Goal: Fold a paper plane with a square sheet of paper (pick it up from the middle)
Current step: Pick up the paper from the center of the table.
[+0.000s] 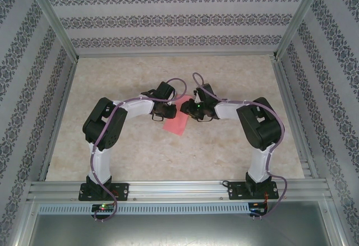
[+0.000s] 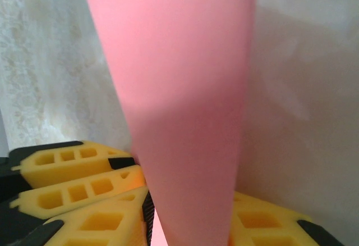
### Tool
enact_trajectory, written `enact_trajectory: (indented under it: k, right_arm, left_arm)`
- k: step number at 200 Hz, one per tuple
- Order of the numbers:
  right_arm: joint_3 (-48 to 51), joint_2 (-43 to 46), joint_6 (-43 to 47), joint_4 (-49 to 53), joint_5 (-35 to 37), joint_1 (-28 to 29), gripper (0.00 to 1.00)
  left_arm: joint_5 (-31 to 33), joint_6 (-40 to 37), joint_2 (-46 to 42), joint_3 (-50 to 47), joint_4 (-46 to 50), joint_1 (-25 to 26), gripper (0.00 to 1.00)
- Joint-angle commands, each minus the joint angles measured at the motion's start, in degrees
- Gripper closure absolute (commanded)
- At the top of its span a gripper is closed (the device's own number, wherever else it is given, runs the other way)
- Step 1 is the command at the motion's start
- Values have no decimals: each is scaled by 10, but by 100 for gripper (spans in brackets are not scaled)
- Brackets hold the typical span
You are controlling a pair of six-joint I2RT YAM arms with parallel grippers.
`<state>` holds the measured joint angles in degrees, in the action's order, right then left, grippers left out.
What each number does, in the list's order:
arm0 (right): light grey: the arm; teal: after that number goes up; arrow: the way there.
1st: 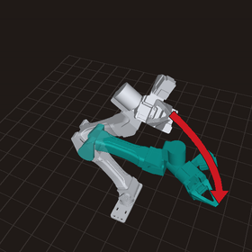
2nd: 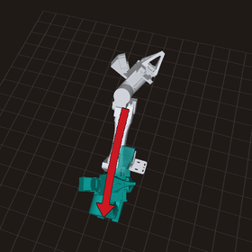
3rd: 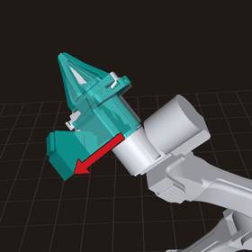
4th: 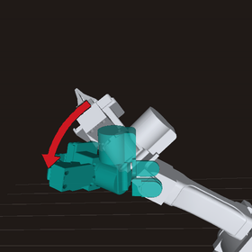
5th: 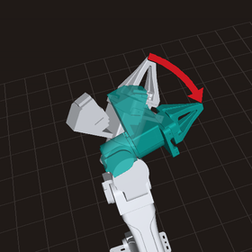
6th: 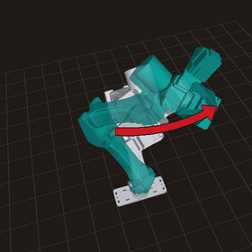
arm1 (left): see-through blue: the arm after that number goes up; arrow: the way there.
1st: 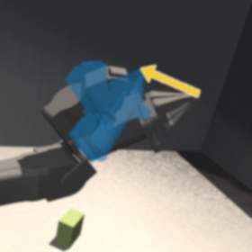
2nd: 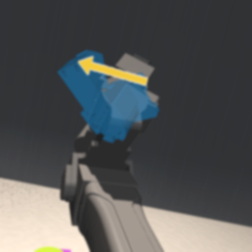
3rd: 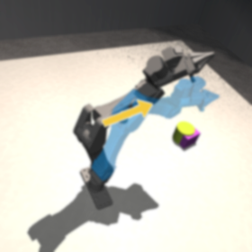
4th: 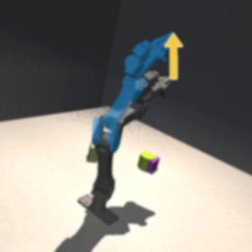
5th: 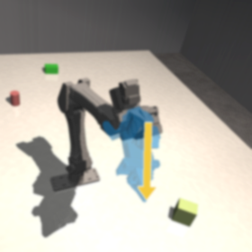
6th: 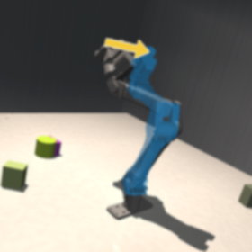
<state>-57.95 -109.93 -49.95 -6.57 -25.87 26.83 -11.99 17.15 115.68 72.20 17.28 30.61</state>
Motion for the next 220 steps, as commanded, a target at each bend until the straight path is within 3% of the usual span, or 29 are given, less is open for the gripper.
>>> enact_trajectory:
  k: [1, 52, 94, 144, 220]
  right_arm:
    - [-3, -6, 7, 9, -2, 6, 70]
    - [6, 25, 19, -5, -7, -4, 85]
    - [7, 66, 28, -9, -33, -14, 95]
    - [2, 121, 17, -15, -104, -36, 96]
    - [13, 168, -56, -91, -194, -78, 97]
  left_arm:
    - [-15, 9, 79, -62, 103, 2, 78]
    - [-56, 20, 34, -55, 109, -3, 75]
    - [-99, 38, -42, -32, 122, -10, 63]
    - [-114, 54, -136, -15, 151, -31, 38]
    - [-256, 134, -240, -43, 99, -73, 32]
